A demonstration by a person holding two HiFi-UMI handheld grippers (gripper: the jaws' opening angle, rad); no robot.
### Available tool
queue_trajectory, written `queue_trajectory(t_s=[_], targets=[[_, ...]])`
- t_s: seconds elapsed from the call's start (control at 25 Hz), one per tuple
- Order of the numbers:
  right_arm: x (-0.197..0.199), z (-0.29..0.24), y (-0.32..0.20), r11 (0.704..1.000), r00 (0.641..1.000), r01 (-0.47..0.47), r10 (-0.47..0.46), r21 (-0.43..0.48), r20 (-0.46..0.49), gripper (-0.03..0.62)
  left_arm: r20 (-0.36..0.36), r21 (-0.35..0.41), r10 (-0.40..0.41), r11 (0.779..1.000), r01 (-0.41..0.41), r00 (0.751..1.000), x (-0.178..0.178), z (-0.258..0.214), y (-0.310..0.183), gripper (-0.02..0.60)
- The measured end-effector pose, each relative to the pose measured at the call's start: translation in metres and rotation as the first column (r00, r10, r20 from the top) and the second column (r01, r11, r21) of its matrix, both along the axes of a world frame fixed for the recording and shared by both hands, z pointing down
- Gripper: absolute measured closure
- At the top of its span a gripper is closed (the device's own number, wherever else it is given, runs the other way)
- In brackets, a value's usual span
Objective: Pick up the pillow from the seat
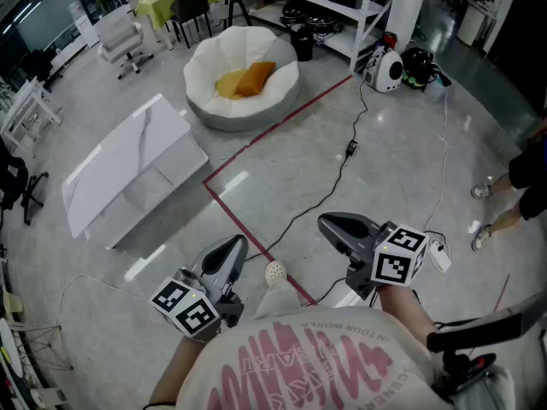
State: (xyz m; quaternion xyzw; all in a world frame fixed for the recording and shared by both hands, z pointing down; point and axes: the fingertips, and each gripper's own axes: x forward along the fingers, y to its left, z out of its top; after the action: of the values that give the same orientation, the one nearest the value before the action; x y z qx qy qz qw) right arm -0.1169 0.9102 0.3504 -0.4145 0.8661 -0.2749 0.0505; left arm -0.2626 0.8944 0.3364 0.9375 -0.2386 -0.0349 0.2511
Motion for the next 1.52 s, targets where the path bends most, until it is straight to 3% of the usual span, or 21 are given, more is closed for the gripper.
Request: queue_trajectory(t_s=[0.56, 0.88, 1.24, 1.52], targets=[[-0.004, 0.002, -0.032, 1.0, 1.0, 0.012, -0.012, -0.008, 0.009, 0.59, -0.016, -0.01, -0.004, 1.0, 0.004, 1.0, -0.002, 0.005, -0.035, 0.571], [0.004, -0.001, -0.127, 1.0, 1.0, -0.012, 0.012, -0.019, -0.003, 0.589, 0.004, 0.026, -0.031, 0.999, 0.031, 1.0, -0.009, 0.004, -0.128, 0.571], [0.014, -0.024, -0.241, 0.998, 0.999, -0.049, 0.049, 0.029, 0.007, 0.589, 0.015, 0.064, -0.047, 0.997, 0.046, 0.999, -0.018, -0.023, -0.245, 0.571], [0.016, -0.017, -0.272, 0.999, 0.999, -0.048, 0.048, -0.015, 0.018, 0.589, 0.019, 0.067, -0.033, 0.997, 0.032, 0.999, -0.004, -0.026, -0.278, 0.571]])
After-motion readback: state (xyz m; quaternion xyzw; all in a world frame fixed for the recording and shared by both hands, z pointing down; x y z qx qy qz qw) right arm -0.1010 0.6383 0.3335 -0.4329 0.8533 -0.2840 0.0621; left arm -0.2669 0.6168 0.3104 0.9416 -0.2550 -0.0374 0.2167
